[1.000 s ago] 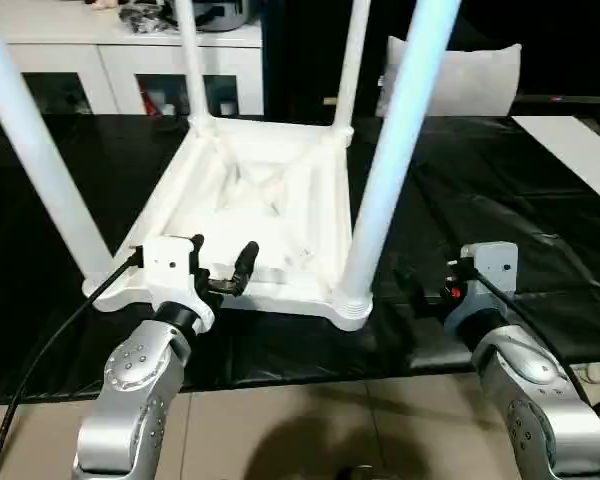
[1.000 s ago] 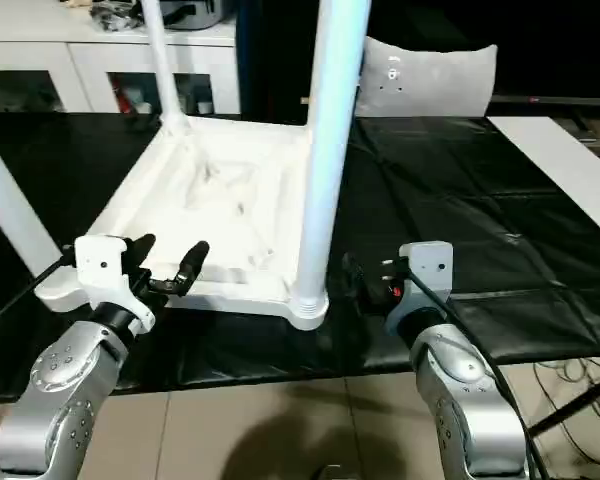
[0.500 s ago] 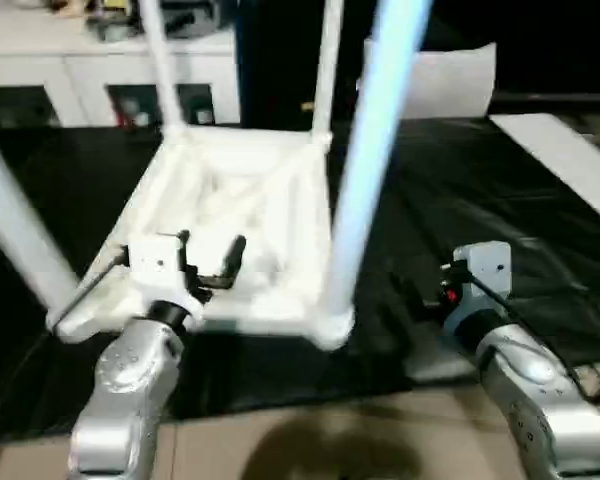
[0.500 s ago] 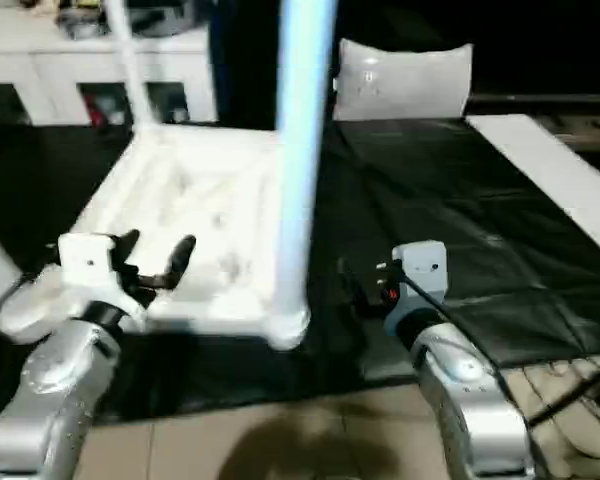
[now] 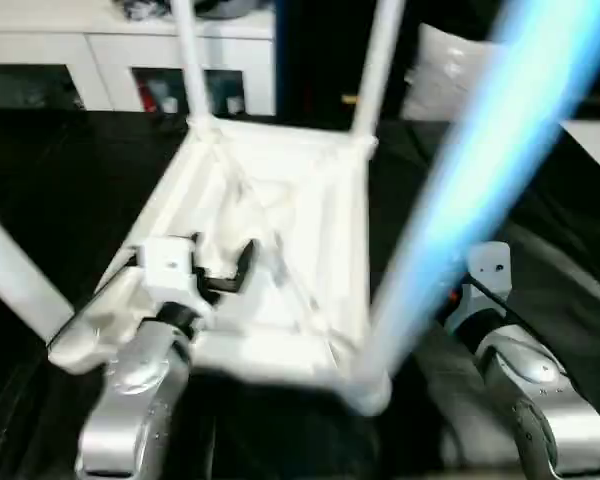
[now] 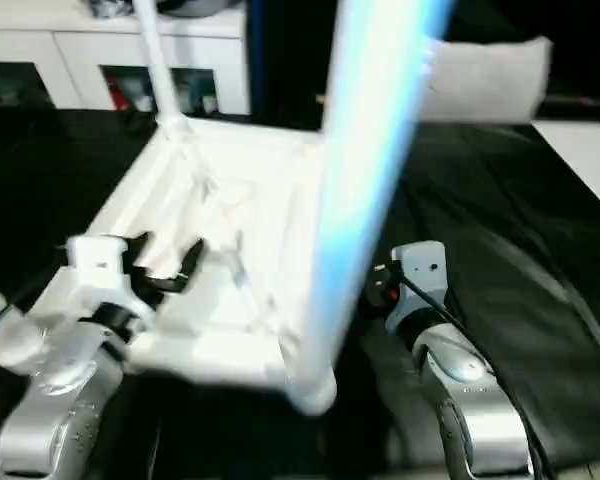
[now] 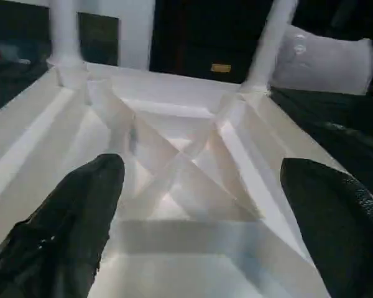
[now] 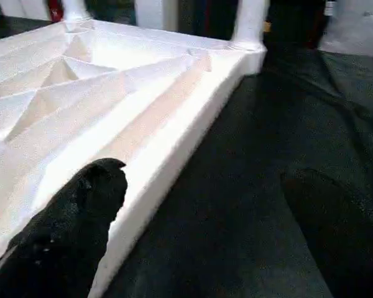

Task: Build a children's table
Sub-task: Rotate table base

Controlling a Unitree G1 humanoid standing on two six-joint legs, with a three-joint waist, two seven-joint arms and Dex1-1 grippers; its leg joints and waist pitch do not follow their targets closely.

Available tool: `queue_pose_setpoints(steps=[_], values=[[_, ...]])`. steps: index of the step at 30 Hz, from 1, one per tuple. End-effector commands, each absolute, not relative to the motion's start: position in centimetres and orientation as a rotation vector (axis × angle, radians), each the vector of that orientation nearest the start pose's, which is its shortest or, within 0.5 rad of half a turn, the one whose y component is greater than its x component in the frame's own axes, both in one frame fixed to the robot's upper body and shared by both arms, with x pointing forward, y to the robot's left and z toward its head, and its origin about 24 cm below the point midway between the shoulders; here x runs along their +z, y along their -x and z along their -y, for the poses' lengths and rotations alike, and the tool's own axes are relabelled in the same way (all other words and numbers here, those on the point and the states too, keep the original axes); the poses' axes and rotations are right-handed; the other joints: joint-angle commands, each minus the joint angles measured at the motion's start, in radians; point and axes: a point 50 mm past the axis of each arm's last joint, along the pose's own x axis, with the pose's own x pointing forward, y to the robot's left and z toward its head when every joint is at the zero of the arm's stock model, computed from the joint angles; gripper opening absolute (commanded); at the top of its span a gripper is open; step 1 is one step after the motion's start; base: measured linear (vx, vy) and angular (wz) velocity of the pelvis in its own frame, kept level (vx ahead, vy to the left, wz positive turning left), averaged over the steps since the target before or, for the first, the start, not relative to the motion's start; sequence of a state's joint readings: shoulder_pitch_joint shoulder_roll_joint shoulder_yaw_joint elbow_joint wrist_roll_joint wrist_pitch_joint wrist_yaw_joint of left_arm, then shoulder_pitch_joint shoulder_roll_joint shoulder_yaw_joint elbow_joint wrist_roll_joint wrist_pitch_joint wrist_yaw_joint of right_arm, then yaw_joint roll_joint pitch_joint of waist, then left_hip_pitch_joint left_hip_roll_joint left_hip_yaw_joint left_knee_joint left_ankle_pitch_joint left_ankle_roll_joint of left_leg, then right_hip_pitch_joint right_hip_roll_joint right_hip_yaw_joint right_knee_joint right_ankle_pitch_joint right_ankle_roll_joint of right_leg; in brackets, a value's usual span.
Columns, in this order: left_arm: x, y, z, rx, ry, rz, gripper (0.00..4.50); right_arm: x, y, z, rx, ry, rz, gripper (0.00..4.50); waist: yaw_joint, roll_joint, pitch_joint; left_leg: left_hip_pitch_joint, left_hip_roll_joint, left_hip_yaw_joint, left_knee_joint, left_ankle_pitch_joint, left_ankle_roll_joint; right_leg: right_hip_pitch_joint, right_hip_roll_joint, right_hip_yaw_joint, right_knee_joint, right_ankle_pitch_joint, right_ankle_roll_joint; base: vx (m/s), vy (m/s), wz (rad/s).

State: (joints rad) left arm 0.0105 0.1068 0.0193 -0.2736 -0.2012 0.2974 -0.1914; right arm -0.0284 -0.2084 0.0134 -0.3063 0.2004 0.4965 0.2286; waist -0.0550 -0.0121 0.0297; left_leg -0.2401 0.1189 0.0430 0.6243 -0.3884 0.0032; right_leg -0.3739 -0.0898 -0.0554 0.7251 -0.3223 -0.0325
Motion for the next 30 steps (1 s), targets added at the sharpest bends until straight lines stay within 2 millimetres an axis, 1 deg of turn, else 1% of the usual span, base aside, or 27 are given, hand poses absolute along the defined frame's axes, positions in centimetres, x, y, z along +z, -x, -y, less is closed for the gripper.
queue_pose_setpoints(steps=[1, 2, 3, 4, 5, 6, 7, 8, 9, 10, 11, 12, 13, 14, 15, 16, 17, 18, 19, 20, 21, 22, 23, 25, 26, 29, 30], values=[[8.13, -24.94, -14.99, -0.246, 0.097, -0.007, 4.41, 7.32, -24.93, 16.75, 0.277, 0.028, -0.184, 4.5, -0.039, 0.012, -0.068, 0.161, 0.129, -0.124, -0.039, 0.896, 0.468, -0.142, -0.035, 0.012, -0.014, 0.026, 0.075, 0.123, -0.126, -0.35], [8.12, -24.93, -14.99, -0.246, 0.097, -0.008, 4.41, 7.33, -24.93, 16.76, 0.278, 0.031, -0.185, 4.5, -0.024, -0.031, -0.062, 0.062, -0.036, -0.025, 0.011, 0.655, 0.301, -0.039, -0.043, 0.054, -0.104, 0.194, 0.004, 0.123, -0.126, -0.35], [8.1, -24.93, -14.99, -0.247, 0.097, -0.008, 4.41, 7.33, -24.94, 16.77, 0.279, 0.033, -0.184, 4.5, 0.054, -0.079, -0.071, -0.139, -0.115, 0.051, 0.138, 0.135, 0.195, 0.2, -0.114, 0.227, -0.139, 0.526, -0.16, 0.109, -0.061, 0.11], [8.09, -24.93, -14.99, -0.247, 0.097, -0.009, 4.41, 7.33, -24.94, 16.77, 0.279, 0.034, -0.184, 4.5, 0.058, -0.068, -0.063, -0.163, -0.078, 0.037, 0.167, 0.092, 0.146, 0.198, -0.139, 0.25, -0.136, 0.701, -0.242, 0.142, 0.01, 0.3], [8.08, -24.93, -14.99, -0.248, 0.097, -0.009, 4.41, 7.32, -24.94, 16.78, 0.279, 0.036, -0.185, 4.5, 0.059, -0.069, -0.05, -0.18, -0.046, 0.026, 0.169, 0.112, 0.033, 0.18, -0.117, 0.203, -0.117, 0.905, -0.293, 0.142, 0.01, 0.3], [8.08, -24.93, -14.99, -0.248, 0.097, -0.009, 4.41, 7.32, -24.94, 16.78, 0.279, 0.036, -0.185, 4.5, 0.063, -0.05, -0.034, -0.17, -0.024, 0.017, 0.138, 0.188, -0.023, 0.15, -0.113, 0.152, -0.145, 0.835, -0.301, 0.111, 0.001, -0.03], [8.05, -24.94, -14.97, -0.247, 0.096, -0.01, 4.41, 7.32, -24.95, 16.8, 0.279, 0.038, -0.185, 4.5, 0.067, -0.037, -0.024, -0.167, -0.004, 0.012, 0.099, 0.251, -0.023, 0.127, -0.102, 0.119, -0.162, 0.715, -0.294, 0.099, -0.015, -0.05], [8.03, -24.92, -14.94, -0.247, 0.094, -0.011, 4.41, 7.31, -24.95, 16.81, 0.279, 0.038, -0.185, 4.5, 0.076, 0.012, -0.03, -0.16, 0.029, 0.011, -0.002, 0.362, 0.016, 0.129, -0.043, 0.078, -0.163, 0.514, -0.253, 0.099, -0.015, -0.05], [8.0, -24.9, -14.92, -0.247, 0.093, -0.011, 4.41, 7.29, -24.94, 16.81, 0.28, 0.039, -0.186, 4.5, 0.038, 0.058, -0.012, -0.145, 0.108, -0.043, -0.086, 0.31, 0.094, 0.113, 0.027, 0.004, -0.091, 0.269, -0.151, 0.102, 0.025, -0.15], [7.99, -24.89, -14.91, -0.248, 0.092, -0.011, 4.41, 7.26, -24.94, 16.81, 0.28, 0.039, -0.186, 4.5, 0.037, 0.079, -0.034, -0.093, 0.152, -0.088, -0.07, 0.375, 0.19, 0.062, 0.043, -0.001, -0.028, 0.168, -0.112, 0.112, 0.032, -0.09], [7.99, -24.89, -14.92, -0.247, 0.091, -0.011, 4.41, 7.25, -24.95, 16.79, 0.281, 0.039, -0.186, 4.5, 0.036, 0.061, -0.06, -0.032, 0.188, -0.121, -0.028, 0.725, 0.318, 0.009, -0.003, 0.044, -0.032, 0.142, -0.027, 0.119, 0.046, -0.08], [7.98, -24.89, -14.93, -0.247, 0.091, -0.012, 4.41, 7.24, -24.95, 16.78, 0.281, 0.04, -0.186, 4.5, 0.06, 0.058, -0.054, -0.058, 0.164, -0.1, -0.02, 1.041, 0.303, 0.005, -0.024, 0.068, -0.062, 0.25, 0.041, 0.065, 0.011, 0.08], [7.98, -24.89, -14.94, -0.247, 0.091, -0.012, 4.41, 7.23, -24.95, 16.77, 0.282, 0.04, -0.186, 4.5, 0.063, 0.048, -0.054, -0.073, 0.141, -0.079, -0.024, 1.071, 0.271, 0.011, -0.031, 0.073, -0.082, 0.292, 0.052, 0.0, 0.0, 0.0], [7.98, -24.9, -14.93, -0.247, 0.091, -0.012, 4.41, 7.21, -24.95, 16.77, 0.283, 0.04, -0.186, 4.5, 0.075, 0.033, -0.046, -0.111, 0.076, -0.02, -0.022, 0.83, 0.188, 0.036, -0.039, 0.077, -0.14, 0.311, 0.016, 0.0, 0.0, 0.0], [7.97, -24.9, -14.92, -0.247, 0.09, -0.012, 4.41, 7.19, -24.94, 16.75, 0.284, 0.041, -0.187, 4.5, 0.072, 0.018, -0.044, -0.128, 0.055, 0.004, -0.02, 0.654, 0.153, 0.05, -0.06, 0.083, -0.154, 0.315, -0.008, 0.0, 0.0, 0.0], [7.97, -24.9, -14.9, -0.248, 0.089, -0.012, 4.41, 7.18, -24.93, 16.75, 0.285, 0.042, -0.187, 4.5, 0.086, 0.003, -0.05, -0.149, 0.052, 0.021, -0.04, 0.38, 0.098, 0.084, -0.072, 0.087, -0.151, 0.331, -0.013, 0.0, 0.0, 0.0], [7.96, -24.89, -14.89, -0.248, 0.089, -0.012, 4.41, 7.16, -24.92, 16.75, 0.286, 0.043, -0.188, 4.5, 0.089, 0.006, -0.042, -0.137, 0.065, 0.027, -0.06, 0.202, 0.06, 0.078, -0.068, 0.086, -0.161, 0.277, -0.043, 0.0, 0.0, 0.0], [7.95, -24.88, -14.9, -0.249, 0.088, -0.013, 4.41, 7.15, -24.91, 16.74, 0.286, 0.044, -0.188, 4.5, 0.087, 0.011, -0.033, -0.128, 0.076, 0.035, -0.079, 0.068, 0.031, 0.07, -0.058, 0.081, -0.17, 0.17, -0.08, -0.075, -0.041, 0.04], [7.93, -24.88, -14.9, -0.249, 0.087, -0.013, 4.41, 7.14, -24.9, 16.74, 0.286, 0.045, -0.189, 4.5, 0.084, 0.012, -0.028, -0.128, 0.081, 0.035, -0.087, 0.018, 0.018, 0.068, -0.056, 0.08, -0.172, 0.107, -0.096, -0.08, -0.034, 0.03], [7.91, -24.88, -14.91, -0.25, 0.087, -0.014, 4.41, 7.14, -24.9, 16.73, 0.287, 0.045, -0.189, 4.5, 0.082, 0.016, -0.019, -0.122, 0.089, 0.04, -0.1, -0.093, -0.016, 0.056, -0.048, 0.078, -0.18, -0.042, -0.118, -0.08, -0.034, 0.03], [7.89, -24.88, -14.91, -0.251, 0.086, -0.015, 4.41, 7.14, -24.9, 16.73, 0.287, 0.045, -0.19, 4.5, 0.078, 0.015, -0.014, -0.119, 0.091, 0.041, -0.105, -0.151, -0.036, 0.05, -0.046, 0.079, -0.184, -0.12, -0.121, -0.09, -0.02, 0.01], [7.88, -24.89, -14.91, -0.252, 0.085, -0.015, 4.41, 7.11, -24.91, 16.75, 0.288, 0.046, -0.191, 4.5, 0.073, 0.013, -0.009, -0.113, 0.09, 0.045, -0.108, -0.269, -0.094, 0.037, -0.049, 0.082, -0.197, -0.309, -0.099, -0.089, -0.003, -0.05], [7.87, -24.9, -14.91, -0.252, 0.085, -0.016, 4.41, 7.09, -24.92, 16.78, 0.288, 0.048, -0.192, 4.5, 0.074, 0.012, -0.009, -0.115, 0.091, 0.044, -0.111, -0.286, -0.11, 0.034, -0.049, 0.082, -0.2, -0.343, -0.078, -0.089, -0.003, -0.05], [7.85, -24.9, -14.91, -0.252, 0.084, -0.016, 4.41, 7.07, -24.93, 16.78, 0.288, 0.048, -0.193, 4.5, 0.074, 0.013, -0.01, -0.114, 0.091, 0.044, -0.112, -0.29, -0.117, 0.029, -0.049, 0.084, -0.201, -0.336, -0.065, -0.034, 0.004, -0.03], [7.84, -24.9, -14.9, -0.253, 0.083, -0.017, 4.41, 7.02, -24.94, 16.74, 0.291, 0.048, -0.195, 4.5, 0.074, 0.014, -0.012, -0.119, 0.091, 0.044, -0.114, -0.27, -0.118, 0.031, -0.048, 0.084, -0.198, -0.296, -0.062, 0.0, 0.0, 0.0], [7.83, -24.91, -14.89, -0.256, 0.081, -0.018, 4.41, 7.01, -24.94, 16.66, 0.294, 0.049, -0.196, 4.5, 0.073, 0.013, -0.016, -0.125, 0.093, 0.047, -0.116, -0.215, -0.105, 0.033, -0.044, 0.082, -0.19, -0.183, -0.071, 0.0, 0.0, 0.0], [7.83, -24.91, -14.89, -0.256, 0.081, -0.018, 4.41, 7.01, -24.94, 16.66, 0.294, 0.049, -0.196, 4.5, 0.073, 0.014, -0.018, -0.126, 0.094, 0.047, -0.116, -0.201, -0.102, 0.035, -0.044, 0.081, -0.189, -0.164, -0.074, 0.0, 0.0, 0.0]])
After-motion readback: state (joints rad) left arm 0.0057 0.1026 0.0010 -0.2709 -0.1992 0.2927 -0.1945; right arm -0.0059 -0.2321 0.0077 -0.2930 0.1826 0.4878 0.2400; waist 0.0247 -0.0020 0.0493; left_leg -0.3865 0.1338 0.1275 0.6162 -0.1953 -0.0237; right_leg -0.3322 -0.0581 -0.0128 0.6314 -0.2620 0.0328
